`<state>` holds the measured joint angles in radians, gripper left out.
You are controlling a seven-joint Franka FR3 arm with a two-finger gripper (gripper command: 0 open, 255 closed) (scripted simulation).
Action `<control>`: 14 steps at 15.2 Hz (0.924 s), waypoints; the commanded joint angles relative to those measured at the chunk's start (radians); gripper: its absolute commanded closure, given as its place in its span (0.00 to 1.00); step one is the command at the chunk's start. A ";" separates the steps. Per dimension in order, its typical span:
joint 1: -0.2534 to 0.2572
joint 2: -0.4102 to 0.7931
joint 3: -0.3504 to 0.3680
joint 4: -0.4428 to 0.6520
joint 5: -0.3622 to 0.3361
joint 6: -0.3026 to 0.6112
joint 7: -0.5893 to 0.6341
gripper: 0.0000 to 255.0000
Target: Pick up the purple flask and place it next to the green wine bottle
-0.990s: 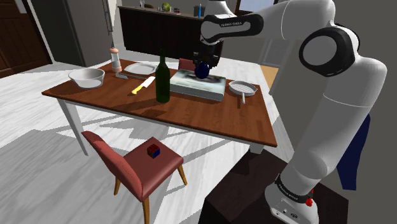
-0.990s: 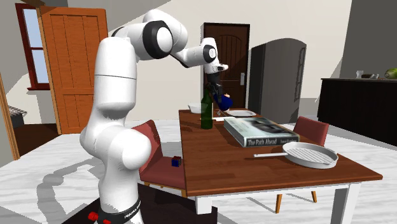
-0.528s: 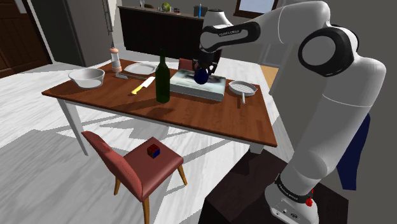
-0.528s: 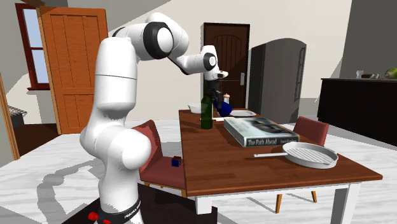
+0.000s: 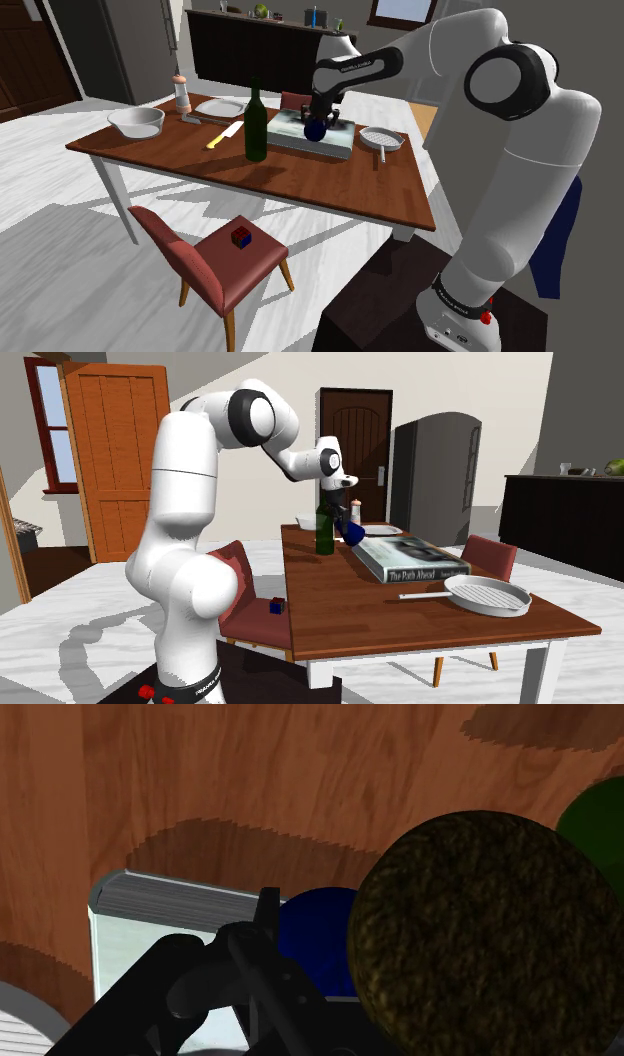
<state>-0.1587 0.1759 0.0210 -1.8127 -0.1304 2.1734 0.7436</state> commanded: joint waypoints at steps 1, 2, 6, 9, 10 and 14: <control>0.000 0.005 -0.001 -0.020 -0.002 0.026 0.003 1.00; 0.000 0.009 -0.001 -0.028 -0.003 0.038 0.005 1.00; 0.000 0.026 -0.002 -0.060 -0.008 0.087 0.012 1.00; 0.000 0.041 -0.003 -0.081 -0.013 0.123 0.018 1.00; 0.000 0.047 -0.003 -0.088 -0.014 0.135 0.020 1.00; 0.000 0.070 -0.005 -0.112 -0.020 0.182 0.027 1.00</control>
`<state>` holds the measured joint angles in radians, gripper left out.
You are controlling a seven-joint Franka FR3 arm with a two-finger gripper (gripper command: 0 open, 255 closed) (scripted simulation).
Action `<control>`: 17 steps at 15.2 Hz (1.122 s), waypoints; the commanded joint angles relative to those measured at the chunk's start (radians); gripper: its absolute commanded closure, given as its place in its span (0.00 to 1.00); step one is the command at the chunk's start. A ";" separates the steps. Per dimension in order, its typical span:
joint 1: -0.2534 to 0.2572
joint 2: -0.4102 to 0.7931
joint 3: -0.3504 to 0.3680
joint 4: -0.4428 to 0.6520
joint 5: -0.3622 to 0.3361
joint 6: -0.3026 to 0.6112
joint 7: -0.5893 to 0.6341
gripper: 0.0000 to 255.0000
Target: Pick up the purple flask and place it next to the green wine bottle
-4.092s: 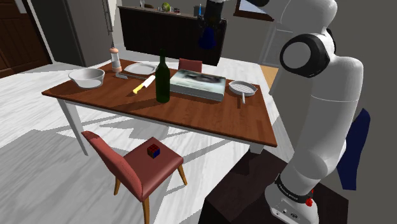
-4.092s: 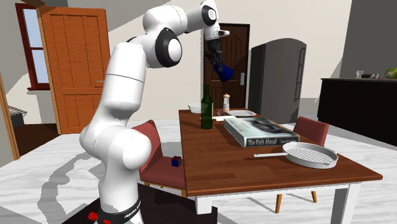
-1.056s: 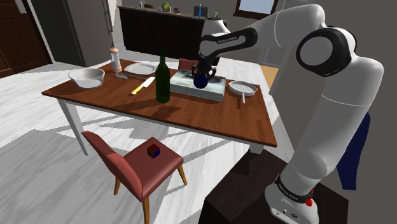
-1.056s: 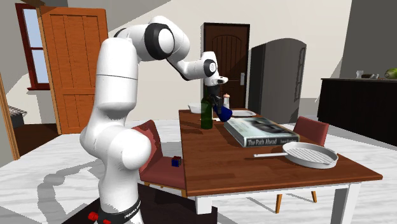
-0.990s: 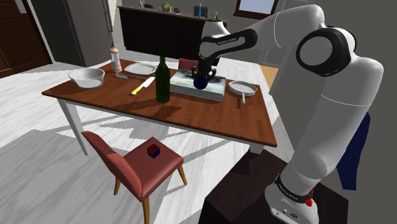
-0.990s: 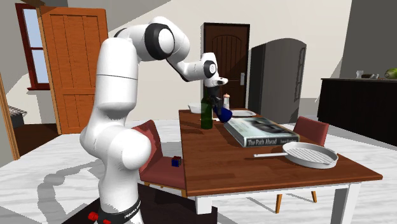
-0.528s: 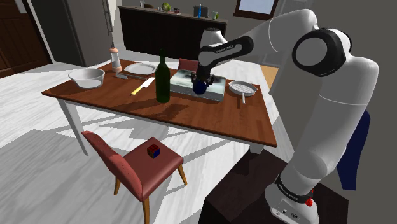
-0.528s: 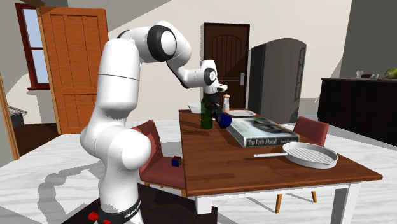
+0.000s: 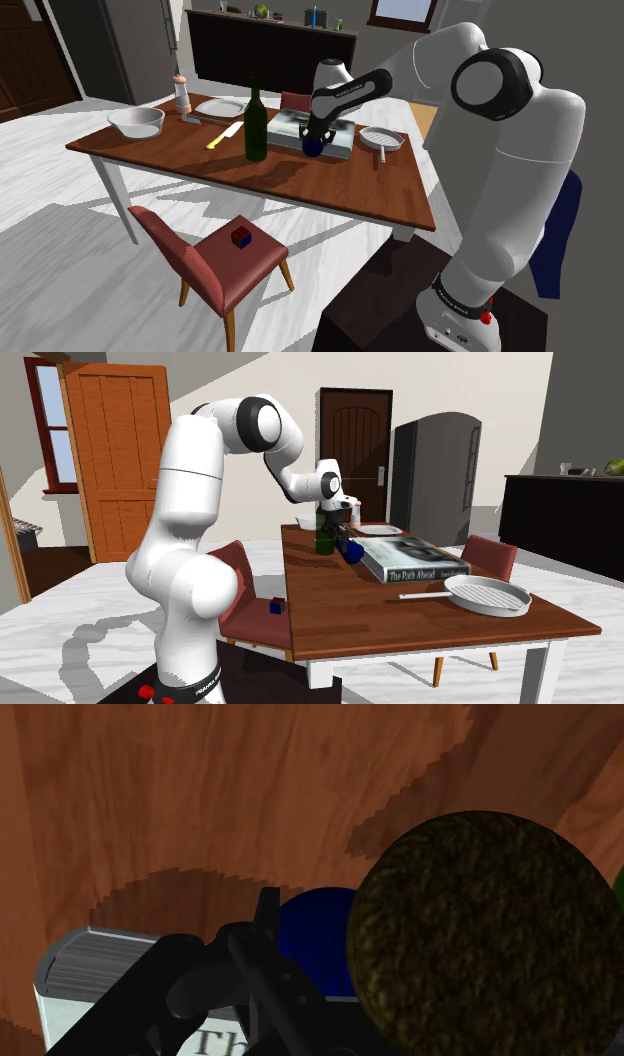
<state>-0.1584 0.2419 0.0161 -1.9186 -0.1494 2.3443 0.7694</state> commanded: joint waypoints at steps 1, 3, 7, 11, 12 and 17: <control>0.000 0.010 -0.001 -0.012 -0.003 0.023 0.004 1.00; 0.000 0.023 -0.002 -0.022 -0.006 0.046 0.008 1.00; 0.001 0.052 -0.004 -0.040 -0.014 0.092 0.017 1.00; 0.001 0.066 -0.005 -0.047 -0.018 0.114 0.021 1.00; 0.001 0.066 -0.005 -0.047 -0.018 0.114 0.021 1.00; 0.001 0.066 -0.005 -0.047 -0.018 0.114 0.021 1.00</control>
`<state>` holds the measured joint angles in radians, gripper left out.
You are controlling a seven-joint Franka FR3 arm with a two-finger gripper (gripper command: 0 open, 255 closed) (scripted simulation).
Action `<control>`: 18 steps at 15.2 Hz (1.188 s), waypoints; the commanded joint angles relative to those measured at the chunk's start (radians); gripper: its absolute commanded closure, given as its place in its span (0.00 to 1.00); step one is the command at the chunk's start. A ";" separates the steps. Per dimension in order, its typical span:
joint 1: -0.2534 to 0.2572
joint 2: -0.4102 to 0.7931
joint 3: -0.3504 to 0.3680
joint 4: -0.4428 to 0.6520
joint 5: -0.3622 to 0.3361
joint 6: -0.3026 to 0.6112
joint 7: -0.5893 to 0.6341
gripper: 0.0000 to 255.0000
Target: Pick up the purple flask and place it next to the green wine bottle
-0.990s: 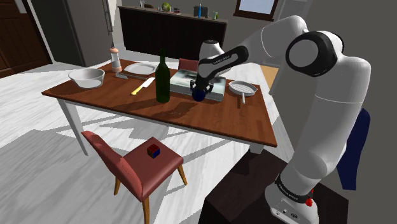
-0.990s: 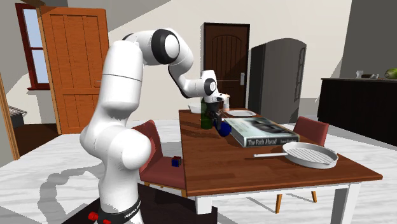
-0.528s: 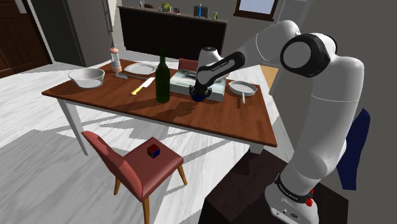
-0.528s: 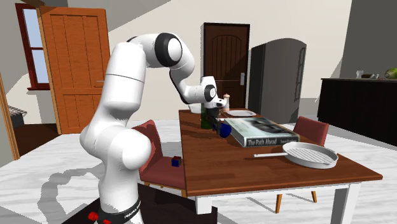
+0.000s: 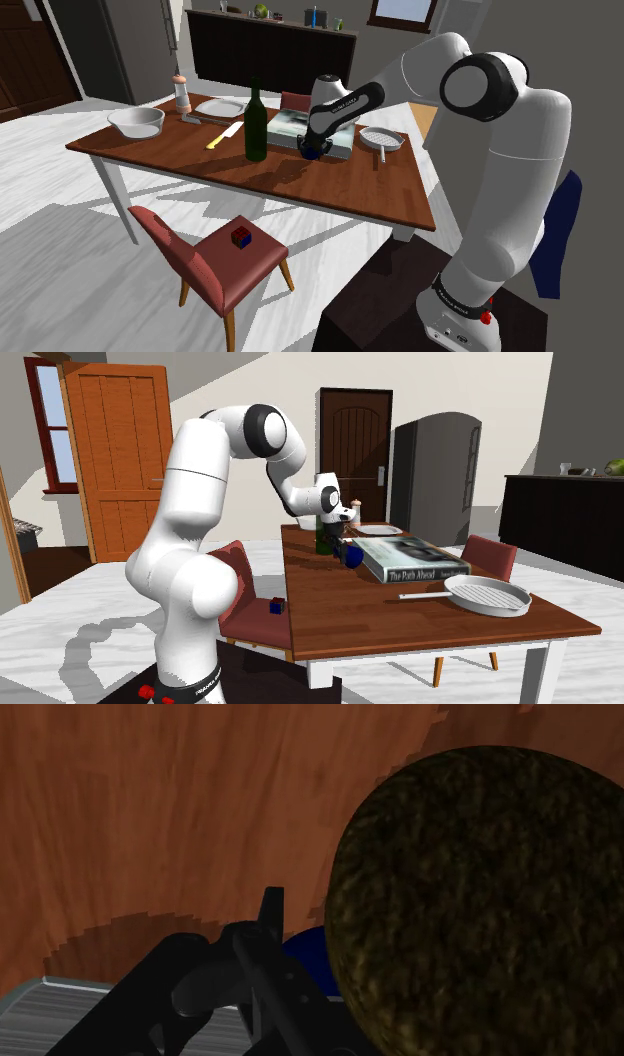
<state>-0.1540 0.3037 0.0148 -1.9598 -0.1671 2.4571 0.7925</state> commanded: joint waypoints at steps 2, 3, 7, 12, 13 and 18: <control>-0.003 0.007 -0.003 -0.001 0.000 -0.001 -0.001 0.00; -0.003 0.010 -0.003 0.003 0.000 -0.003 -0.001 0.00; -0.003 -0.021 -0.001 -0.007 0.003 -0.024 -0.004 0.00; 0.000 -0.086 0.005 -0.001 0.013 -0.095 -0.010 0.00; 0.000 -0.086 0.005 -0.001 0.013 -0.095 -0.010 0.00; 0.000 -0.086 0.005 -0.001 0.013 -0.095 -0.010 0.00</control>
